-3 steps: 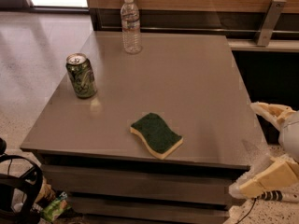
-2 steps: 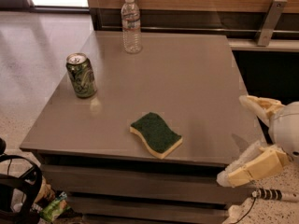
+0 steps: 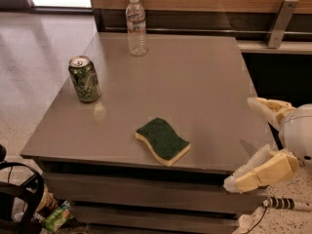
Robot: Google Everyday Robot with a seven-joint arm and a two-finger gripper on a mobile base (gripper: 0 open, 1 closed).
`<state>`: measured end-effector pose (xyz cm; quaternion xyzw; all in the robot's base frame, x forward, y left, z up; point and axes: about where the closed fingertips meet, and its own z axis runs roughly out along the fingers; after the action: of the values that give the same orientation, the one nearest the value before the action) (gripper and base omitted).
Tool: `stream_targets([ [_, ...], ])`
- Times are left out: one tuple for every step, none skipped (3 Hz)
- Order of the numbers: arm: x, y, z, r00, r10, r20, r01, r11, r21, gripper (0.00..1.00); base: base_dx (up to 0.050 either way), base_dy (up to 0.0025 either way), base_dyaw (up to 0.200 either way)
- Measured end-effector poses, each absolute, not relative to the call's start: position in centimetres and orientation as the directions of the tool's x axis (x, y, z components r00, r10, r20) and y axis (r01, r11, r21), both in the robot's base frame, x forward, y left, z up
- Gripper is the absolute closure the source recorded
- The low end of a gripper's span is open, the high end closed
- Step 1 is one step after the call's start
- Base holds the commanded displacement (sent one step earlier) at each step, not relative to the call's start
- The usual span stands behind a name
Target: Move sponge near water bottle
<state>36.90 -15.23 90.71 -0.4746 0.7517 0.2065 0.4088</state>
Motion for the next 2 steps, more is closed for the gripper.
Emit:
stream_targets([
  [37.5,-13.6,88.1,-0.184,-0.564,-0.805,-0.907,0.412,-0.082,0.00,0.000,0.00000,0.000],
  [38.8,-11.7,85.8,-0.154,-0.568,-0.809,-0.931,0.357,-0.073,0.00,0.000,0.00000,0.000],
])
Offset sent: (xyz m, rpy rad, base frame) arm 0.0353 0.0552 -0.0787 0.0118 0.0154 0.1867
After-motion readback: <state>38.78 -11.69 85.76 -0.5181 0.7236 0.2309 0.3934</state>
